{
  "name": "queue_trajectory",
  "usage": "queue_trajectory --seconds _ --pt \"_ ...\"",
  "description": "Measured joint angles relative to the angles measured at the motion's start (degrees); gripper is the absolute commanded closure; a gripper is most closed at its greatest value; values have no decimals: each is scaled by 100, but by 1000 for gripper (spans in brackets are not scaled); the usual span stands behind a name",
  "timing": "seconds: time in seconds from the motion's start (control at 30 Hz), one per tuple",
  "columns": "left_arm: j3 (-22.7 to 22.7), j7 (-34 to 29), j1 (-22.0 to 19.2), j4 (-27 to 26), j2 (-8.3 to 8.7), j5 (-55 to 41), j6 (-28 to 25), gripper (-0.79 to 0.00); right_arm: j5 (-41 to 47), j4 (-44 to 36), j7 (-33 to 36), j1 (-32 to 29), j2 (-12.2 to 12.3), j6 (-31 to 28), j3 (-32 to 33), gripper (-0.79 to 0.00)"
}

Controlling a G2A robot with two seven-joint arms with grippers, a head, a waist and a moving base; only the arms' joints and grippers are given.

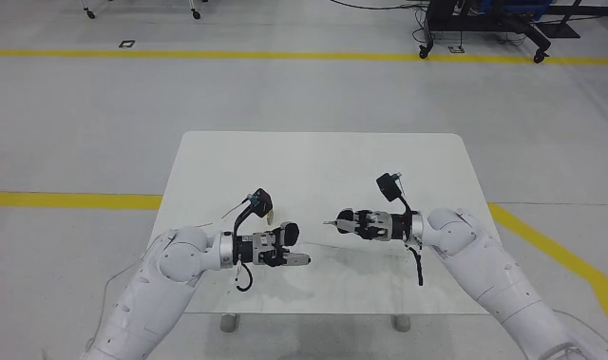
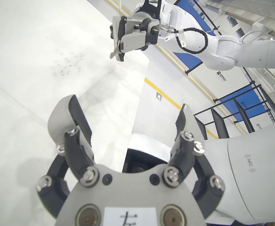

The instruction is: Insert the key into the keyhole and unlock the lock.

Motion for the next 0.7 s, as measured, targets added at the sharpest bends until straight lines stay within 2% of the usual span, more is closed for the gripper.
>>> queue_trajectory --seconds 0.1,0.23,0.33,0.43,0.5,0.57,0.67,0.7 --pt "-194 275 61 -205 40 479 323 -785 6 -1 8 4 -2 0 -8 0" --pt "-483 425 209 -786 117 1253 782 -785 6 -1 8 4 -2 0 -8 0" --pt "-664 136 279 -1341 187 1999 1285 -785 6 -1 8 4 -2 0 -8 0" --pt "-676 -613 241 -1840 247 3181 2244 -785 6 -1 8 4 -2 0 -8 0" --pt "-518 -1059 162 -1998 248 4007 2923 -785 6 -1 8 4 -1 0 -8 0" --pt "-293 -1269 37 -1899 214 4441 3337 -686 6 -1 8 4 -2 0 -8 0" --pt "0 -1337 -234 -1498 150 4504 3514 -573 6 -1 8 4 -2 0 -8 0" --pt "87 -1335 -326 -1362 127 4474 3532 -480 6 -1 8 4 -2 0 -8 0"
